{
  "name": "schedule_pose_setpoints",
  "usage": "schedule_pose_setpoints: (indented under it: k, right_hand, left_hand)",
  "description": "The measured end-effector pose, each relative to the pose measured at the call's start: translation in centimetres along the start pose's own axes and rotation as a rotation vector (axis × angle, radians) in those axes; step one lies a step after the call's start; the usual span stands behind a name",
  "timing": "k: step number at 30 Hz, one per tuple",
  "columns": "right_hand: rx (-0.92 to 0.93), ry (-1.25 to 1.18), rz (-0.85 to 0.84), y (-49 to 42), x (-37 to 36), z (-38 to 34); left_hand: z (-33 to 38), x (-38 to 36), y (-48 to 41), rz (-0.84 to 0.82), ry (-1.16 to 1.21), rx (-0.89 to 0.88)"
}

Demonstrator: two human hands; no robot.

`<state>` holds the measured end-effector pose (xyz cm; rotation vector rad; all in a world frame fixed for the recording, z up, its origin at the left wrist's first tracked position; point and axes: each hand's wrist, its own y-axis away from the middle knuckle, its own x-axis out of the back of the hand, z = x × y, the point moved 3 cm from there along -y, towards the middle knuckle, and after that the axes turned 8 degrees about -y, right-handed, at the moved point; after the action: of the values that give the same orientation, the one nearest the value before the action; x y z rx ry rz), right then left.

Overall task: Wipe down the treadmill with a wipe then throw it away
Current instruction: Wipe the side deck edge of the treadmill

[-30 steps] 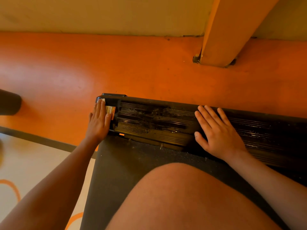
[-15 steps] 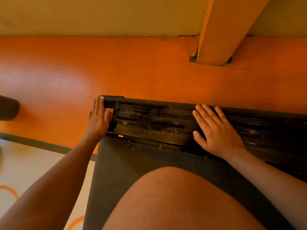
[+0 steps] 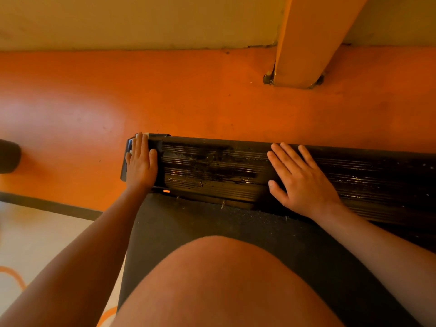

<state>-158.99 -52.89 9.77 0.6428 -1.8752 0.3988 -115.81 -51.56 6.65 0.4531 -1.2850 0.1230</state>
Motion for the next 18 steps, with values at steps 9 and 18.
schedule_pose_setpoints:
  k: [9,18]
  right_hand:
    - [0.035,-0.023,0.07,0.3,0.0,-0.1]
    - [0.023,-0.024,0.052,0.1,0.3,-0.3]
  left_hand:
    - [1.4,-0.9,3.1,0.036,0.036,-0.017]
    - [1.5,-1.1,5.4,-0.011,0.049,-0.022]
